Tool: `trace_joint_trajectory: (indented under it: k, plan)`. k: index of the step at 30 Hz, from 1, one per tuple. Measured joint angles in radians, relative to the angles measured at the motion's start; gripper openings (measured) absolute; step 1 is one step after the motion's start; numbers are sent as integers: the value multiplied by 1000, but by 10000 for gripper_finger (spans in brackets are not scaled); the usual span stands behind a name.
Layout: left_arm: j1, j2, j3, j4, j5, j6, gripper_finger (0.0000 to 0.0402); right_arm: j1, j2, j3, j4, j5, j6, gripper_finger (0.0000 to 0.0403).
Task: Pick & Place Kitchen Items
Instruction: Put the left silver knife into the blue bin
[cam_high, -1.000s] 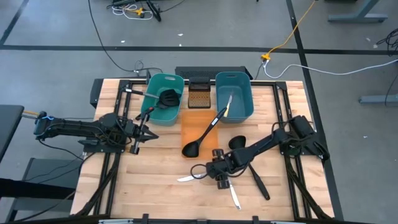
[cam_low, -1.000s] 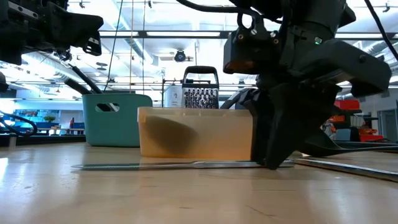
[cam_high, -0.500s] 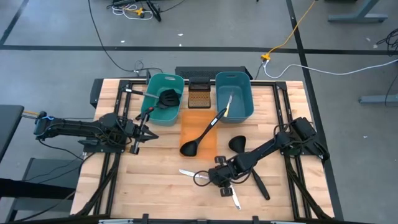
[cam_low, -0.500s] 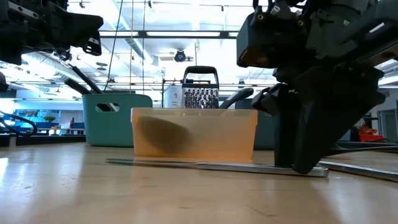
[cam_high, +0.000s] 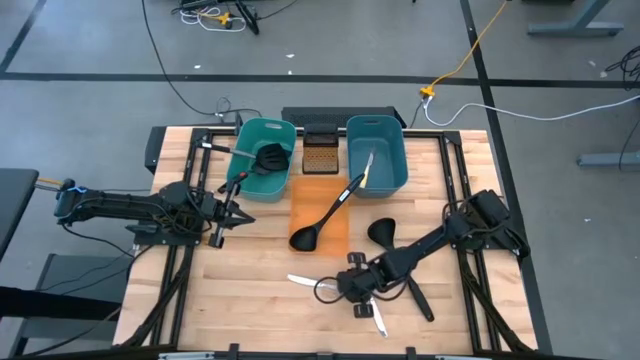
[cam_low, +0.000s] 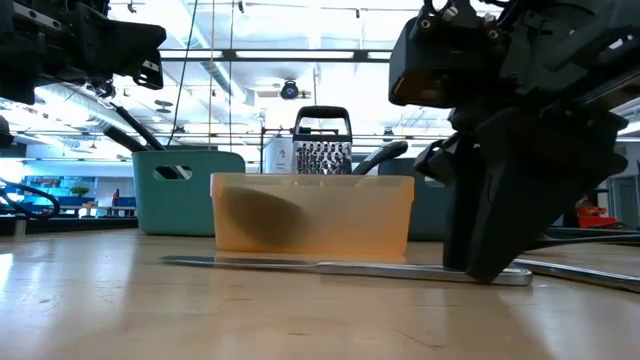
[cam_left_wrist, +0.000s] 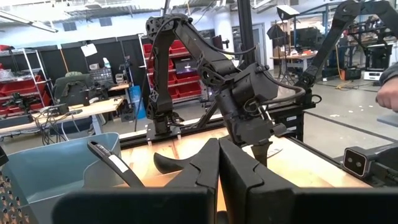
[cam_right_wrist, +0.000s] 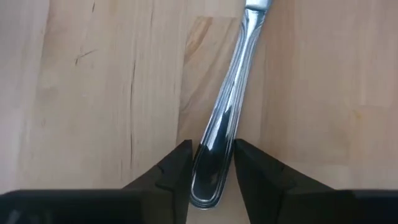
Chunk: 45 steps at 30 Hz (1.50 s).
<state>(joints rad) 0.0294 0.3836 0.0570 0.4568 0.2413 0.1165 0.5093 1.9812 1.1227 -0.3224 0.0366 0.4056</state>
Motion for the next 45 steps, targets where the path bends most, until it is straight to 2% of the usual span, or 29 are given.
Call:
trace_joint_trajectory:
  k: [7,13,20,32,37,42,45]
  plan:
    - [0,0,0,0,0,-1,14,6,-6,-31,35,12,15,87]
    - [0,0,0,0,0,-1,14,8,-8,-31,44,-40,7,46]
    - [0,0,0,1,0,-2,14,9,-9,-32,41,-3,-20,5]
    - [-7,5,17,-6,33,-63,12,3,-26,-42,104,66,-46,50]
    - [-103,70,97,-42,32,-78,10,2,-76,-48,120,152,-96,63]
    - [-241,233,240,-162,-80,-79,10,1,-118,-45,127,193,-133,81]
    - [-318,347,358,-267,-187,-107,10,2,-131,-45,137,193,-153,91]
